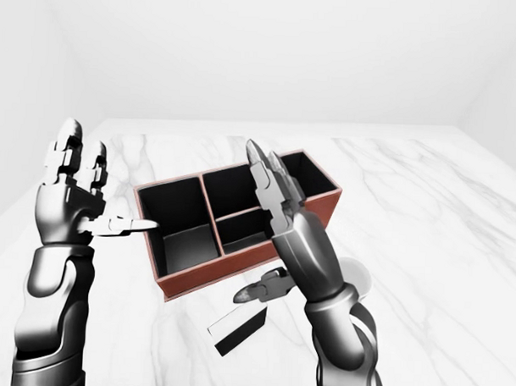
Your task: Pick up the book and place it in the front compartment of the caddy.
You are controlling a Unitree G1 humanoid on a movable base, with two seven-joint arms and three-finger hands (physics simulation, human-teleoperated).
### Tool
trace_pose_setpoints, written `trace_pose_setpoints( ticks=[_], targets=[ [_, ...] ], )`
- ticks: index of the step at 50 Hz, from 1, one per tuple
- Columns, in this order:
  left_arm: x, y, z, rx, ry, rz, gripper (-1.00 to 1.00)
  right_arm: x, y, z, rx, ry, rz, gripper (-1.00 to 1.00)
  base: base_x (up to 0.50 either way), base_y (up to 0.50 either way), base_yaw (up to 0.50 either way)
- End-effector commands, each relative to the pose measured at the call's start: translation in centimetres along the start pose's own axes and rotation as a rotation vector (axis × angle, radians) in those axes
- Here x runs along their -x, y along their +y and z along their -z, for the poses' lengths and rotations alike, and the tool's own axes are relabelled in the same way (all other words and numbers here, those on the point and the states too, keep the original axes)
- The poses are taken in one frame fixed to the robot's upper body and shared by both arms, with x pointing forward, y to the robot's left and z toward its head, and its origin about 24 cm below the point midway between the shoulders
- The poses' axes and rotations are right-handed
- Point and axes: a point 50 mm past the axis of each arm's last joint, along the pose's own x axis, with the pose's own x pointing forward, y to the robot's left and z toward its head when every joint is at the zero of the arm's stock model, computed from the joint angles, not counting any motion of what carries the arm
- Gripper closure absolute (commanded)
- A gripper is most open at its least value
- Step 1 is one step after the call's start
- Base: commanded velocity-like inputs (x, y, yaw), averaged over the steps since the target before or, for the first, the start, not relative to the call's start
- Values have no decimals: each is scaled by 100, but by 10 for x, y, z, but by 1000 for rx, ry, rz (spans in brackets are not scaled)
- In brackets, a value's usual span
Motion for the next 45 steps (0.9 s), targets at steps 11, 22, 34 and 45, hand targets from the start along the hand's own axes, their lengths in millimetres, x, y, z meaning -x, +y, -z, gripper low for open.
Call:
trace_pose_setpoints(
  ticks=[11,22,34,45],
  targets=[
    [-1,2,0,-4,2,-5,-100,7,2,-13,220,53,-108,-100,0,0,0],
    [-2,2,1,-3,5,-5,-100,12,5,-12,291,115,-140,-100,0,0,0],
    [-1,2,2,-4,10,-4,-100,17,5,-18,331,134,-169,-100,0,0,0],
    [-2,3,4,-4,18,-9,-100,21,7,-18,341,156,-192,-100,0,0,0]
  ],
)
